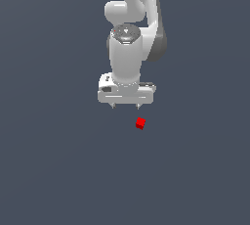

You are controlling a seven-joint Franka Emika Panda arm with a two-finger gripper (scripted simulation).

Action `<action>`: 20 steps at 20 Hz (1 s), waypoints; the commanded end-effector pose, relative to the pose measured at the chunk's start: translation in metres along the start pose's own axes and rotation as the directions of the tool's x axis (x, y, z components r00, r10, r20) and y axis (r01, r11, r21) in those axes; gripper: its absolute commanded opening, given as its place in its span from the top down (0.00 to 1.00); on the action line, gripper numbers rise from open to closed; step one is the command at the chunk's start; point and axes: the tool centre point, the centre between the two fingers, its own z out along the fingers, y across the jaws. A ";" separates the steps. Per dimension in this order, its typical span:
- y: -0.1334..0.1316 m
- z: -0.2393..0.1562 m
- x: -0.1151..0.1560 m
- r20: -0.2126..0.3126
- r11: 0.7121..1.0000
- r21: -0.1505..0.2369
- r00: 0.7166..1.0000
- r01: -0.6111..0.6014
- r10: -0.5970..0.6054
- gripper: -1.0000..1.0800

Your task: Pick up the red cube and move it to a goal position.

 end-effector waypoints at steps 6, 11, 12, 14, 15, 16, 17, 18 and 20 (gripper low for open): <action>-0.003 0.006 -0.001 0.001 1.000 0.000 1.000 -0.013 0.013 0.04; -0.011 0.024 -0.005 0.003 0.999 -0.001 0.999 -0.051 0.051 0.04; -0.013 0.029 -0.006 0.004 0.998 -0.001 0.998 -0.061 0.061 0.04; -0.018 0.041 -0.008 0.005 0.996 -0.002 0.996 -0.085 0.085 0.04; -0.021 0.048 -0.009 0.006 0.995 -0.002 0.995 -0.099 0.099 0.04; -0.024 0.055 -0.010 0.007 0.993 -0.002 0.993 -0.114 0.114 0.04; -0.028 0.062 -0.011 0.008 0.992 -0.003 0.992 -0.130 0.130 0.04; -0.031 0.071 -0.013 0.009 0.989 -0.003 0.989 -0.146 0.146 0.04; -0.039 0.088 -0.015 0.011 0.983 -0.004 0.983 -0.182 0.182 0.04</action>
